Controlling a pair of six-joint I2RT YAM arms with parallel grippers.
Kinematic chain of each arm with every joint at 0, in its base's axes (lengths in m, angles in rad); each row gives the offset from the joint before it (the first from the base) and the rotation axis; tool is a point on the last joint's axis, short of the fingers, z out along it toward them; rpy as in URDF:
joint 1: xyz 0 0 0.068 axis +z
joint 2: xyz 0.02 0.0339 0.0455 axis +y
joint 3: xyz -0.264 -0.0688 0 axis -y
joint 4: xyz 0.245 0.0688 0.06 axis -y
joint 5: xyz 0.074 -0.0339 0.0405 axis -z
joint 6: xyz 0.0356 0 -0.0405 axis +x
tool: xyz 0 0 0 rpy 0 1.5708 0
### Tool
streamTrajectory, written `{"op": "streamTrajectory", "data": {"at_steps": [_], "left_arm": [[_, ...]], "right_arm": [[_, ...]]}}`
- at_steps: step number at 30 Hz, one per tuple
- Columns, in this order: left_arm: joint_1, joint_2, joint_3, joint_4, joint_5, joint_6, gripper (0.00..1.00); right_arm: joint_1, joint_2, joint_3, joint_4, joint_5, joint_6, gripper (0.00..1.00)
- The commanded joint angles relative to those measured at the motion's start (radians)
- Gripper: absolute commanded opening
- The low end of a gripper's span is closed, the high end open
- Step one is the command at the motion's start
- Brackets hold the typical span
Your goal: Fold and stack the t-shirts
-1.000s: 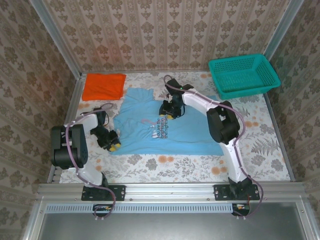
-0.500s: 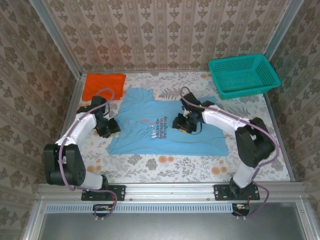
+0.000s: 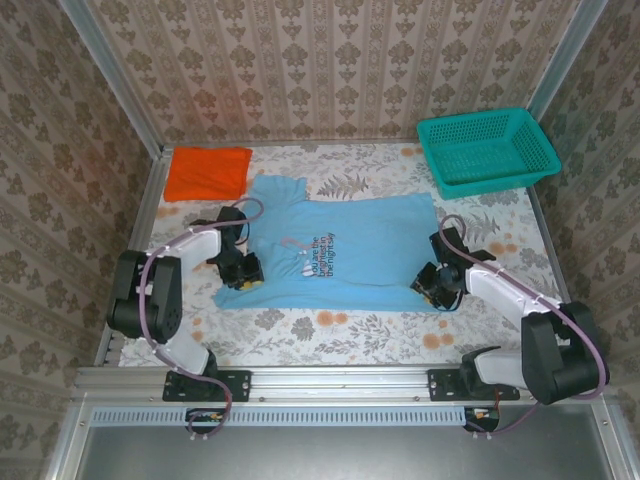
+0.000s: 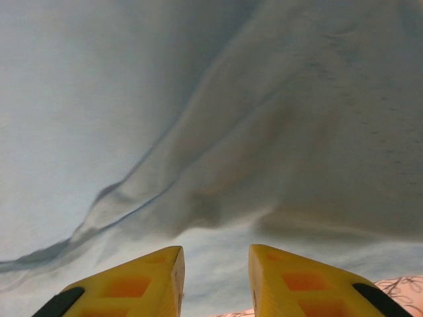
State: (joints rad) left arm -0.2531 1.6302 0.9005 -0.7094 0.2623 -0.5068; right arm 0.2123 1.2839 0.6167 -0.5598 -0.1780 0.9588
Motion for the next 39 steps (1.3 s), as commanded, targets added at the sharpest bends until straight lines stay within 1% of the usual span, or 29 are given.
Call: {"op": "streamTrajectory", "data": {"at_steps": [1, 5, 7, 11, 14, 17, 21, 27, 29, 32, 34, 37, 39], "left_arm": [[0.002, 0.007, -0.040, 0.003, -0.051, -0.028, 0.24], [0.002, -0.035, -0.096, -0.024, -0.072, -0.058, 0.25], [0.002, -0.070, -0.129, -0.039, -0.078, -0.068, 0.25], [0.002, -0.145, -0.184, -0.069, -0.072, -0.081, 0.26], [-0.016, -0.199, -0.201, -0.097, -0.080, -0.104, 0.27], [-0.022, -0.212, -0.197, -0.137, -0.081, -0.138, 0.27], [-0.025, -0.227, -0.210, -0.158, -0.098, -0.165, 0.26], [-0.018, -0.255, -0.211, -0.206, -0.137, -0.211, 0.28], [-0.017, -0.262, -0.207, -0.221, -0.132, -0.218, 0.28], [-0.009, -0.282, -0.185, -0.256, -0.140, -0.219, 0.28], [-0.002, -0.300, -0.135, -0.287, -0.151, -0.209, 0.28], [0.021, -0.305, -0.001, -0.316, -0.138, -0.180, 0.33], [0.033, -0.270, 0.129, -0.317, -0.123, -0.153, 0.37]], "right_arm": [[-0.004, 0.022, -0.037, 0.000, 0.009, 0.061, 0.33], [-0.005, 0.045, -0.062, -0.087, -0.009, 0.060, 0.32], [-0.002, 0.033, -0.087, -0.111, -0.040, 0.044, 0.32], [0.010, -0.031, -0.142, -0.135, -0.101, 0.044, 0.32], [0.041, -0.079, -0.149, -0.175, -0.108, 0.074, 0.33], [0.068, -0.117, -0.160, -0.197, -0.124, 0.097, 0.33], [0.106, -0.169, -0.182, -0.244, -0.113, 0.145, 0.33], [0.111, -0.328, -0.236, -0.319, -0.097, 0.213, 0.34], [0.111, -0.349, -0.226, -0.335, -0.087, 0.218, 0.35], [0.112, -0.349, -0.196, -0.336, -0.093, 0.216, 0.39], [0.113, -0.345, -0.152, -0.342, -0.087, 0.205, 0.45], [0.113, -0.344, -0.063, -0.317, -0.079, 0.168, 0.52], [0.114, -0.342, 0.027, -0.287, -0.048, 0.119, 0.58]]}}
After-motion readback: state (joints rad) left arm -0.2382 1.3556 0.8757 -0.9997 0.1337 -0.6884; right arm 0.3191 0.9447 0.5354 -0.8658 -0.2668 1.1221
